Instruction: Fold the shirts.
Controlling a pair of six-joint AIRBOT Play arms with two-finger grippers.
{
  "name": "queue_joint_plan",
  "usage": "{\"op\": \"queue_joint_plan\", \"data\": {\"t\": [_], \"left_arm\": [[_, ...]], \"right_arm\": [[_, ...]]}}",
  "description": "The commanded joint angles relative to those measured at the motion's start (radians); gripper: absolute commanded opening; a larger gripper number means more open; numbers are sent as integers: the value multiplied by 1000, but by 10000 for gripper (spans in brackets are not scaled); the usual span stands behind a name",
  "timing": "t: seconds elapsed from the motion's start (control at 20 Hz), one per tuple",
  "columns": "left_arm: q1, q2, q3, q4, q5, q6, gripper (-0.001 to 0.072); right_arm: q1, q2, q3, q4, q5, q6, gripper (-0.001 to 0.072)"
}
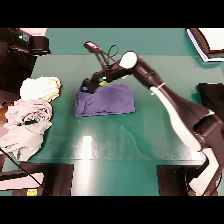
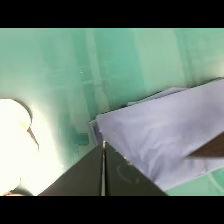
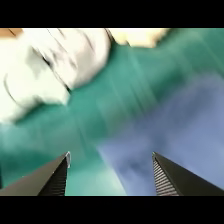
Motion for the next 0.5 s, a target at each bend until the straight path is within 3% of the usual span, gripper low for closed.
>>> {"op": "queue_joint_plan", "data": {"t": [0.0, 0.1, 0.25, 0.35, 0.45], "left_arm": [[5, 7, 0, -4, -22, 0, 26], [5, 6, 0, -7, -26, 0, 26], [5, 4, 0, -12, -7, 0, 26], [5, 2, -6, -26, 6, 0, 26], [5, -4, -7, -42, 6, 0, 26]], "right_arm": [[-127, 116, -175, -161, 185, 19, 590], [-253, 188, -320, -180, 207, 41, 590], [-438, 268, -518, -136, 124, 93, 594], [-534, 266, -607, -37, 84, 93, 717], [-592, 231, -667, 68, 64, 89, 717]]}}
